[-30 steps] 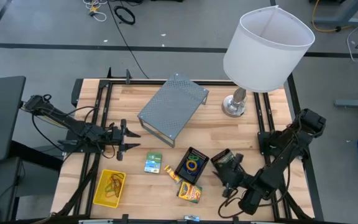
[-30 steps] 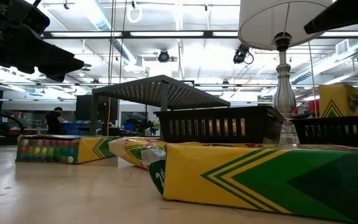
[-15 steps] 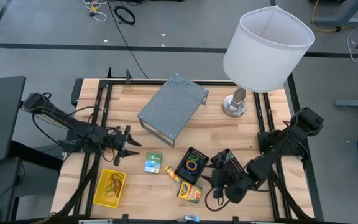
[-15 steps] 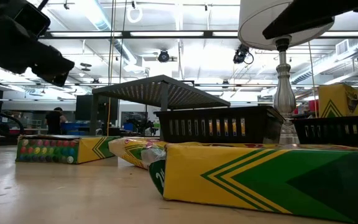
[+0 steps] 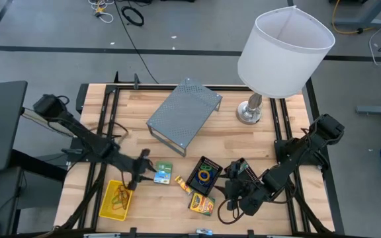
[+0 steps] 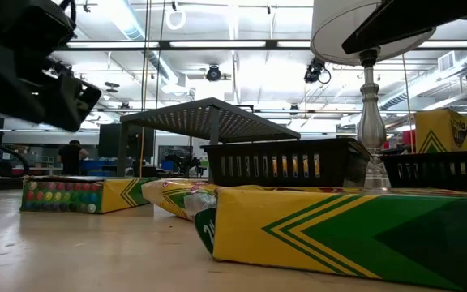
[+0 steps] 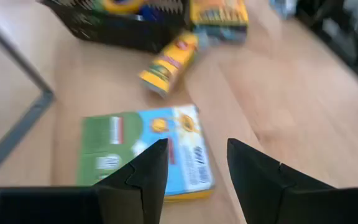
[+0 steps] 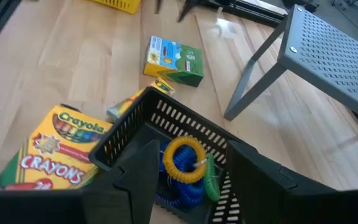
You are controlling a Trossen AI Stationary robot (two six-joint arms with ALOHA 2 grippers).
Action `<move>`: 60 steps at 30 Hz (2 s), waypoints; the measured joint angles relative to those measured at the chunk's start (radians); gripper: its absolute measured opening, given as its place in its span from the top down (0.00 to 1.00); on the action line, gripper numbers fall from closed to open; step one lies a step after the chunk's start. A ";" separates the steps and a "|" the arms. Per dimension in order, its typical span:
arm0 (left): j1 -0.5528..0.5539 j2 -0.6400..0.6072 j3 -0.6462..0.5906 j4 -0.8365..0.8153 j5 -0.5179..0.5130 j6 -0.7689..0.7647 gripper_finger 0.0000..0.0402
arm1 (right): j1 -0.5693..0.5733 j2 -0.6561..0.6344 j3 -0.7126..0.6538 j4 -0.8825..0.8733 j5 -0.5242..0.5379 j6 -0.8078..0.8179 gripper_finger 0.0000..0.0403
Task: Pick & Place Office Desk Supplies
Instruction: Put the box of crayons into right black bin
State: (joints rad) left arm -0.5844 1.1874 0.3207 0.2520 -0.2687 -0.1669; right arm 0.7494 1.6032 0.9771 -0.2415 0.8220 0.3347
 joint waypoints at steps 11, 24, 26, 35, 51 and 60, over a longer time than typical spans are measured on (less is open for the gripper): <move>-0.103 0.369 0.369 -0.440 -0.167 -0.032 0.58 | 0.000 0.000 0.000 -0.051 0.013 -0.003 0.52; -0.105 0.566 0.536 -0.637 -0.324 -0.103 0.67 | 0.035 0.000 0.000 -0.053 0.060 0.000 0.52; -0.105 0.566 0.542 -0.645 -0.325 -0.102 0.76 | 0.039 0.000 0.000 -0.051 0.063 0.001 0.52; -0.118 0.546 0.560 -0.675 -0.275 -0.088 0.99 | 0.041 0.000 0.000 -0.047 0.065 0.009 0.52; -0.148 0.498 0.937 -1.092 -0.260 -0.043 1.00 | 0.041 0.000 0.000 0.012 0.051 -0.096 0.52; -0.096 0.497 1.107 -1.243 -0.273 0.008 1.00 | -0.011 0.000 0.000 0.135 0.085 -0.195 0.46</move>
State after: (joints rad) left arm -0.6801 1.6844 1.4273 -0.9912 -0.5418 -0.1585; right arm 0.7379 1.6032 0.9768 -0.1062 0.9073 0.1402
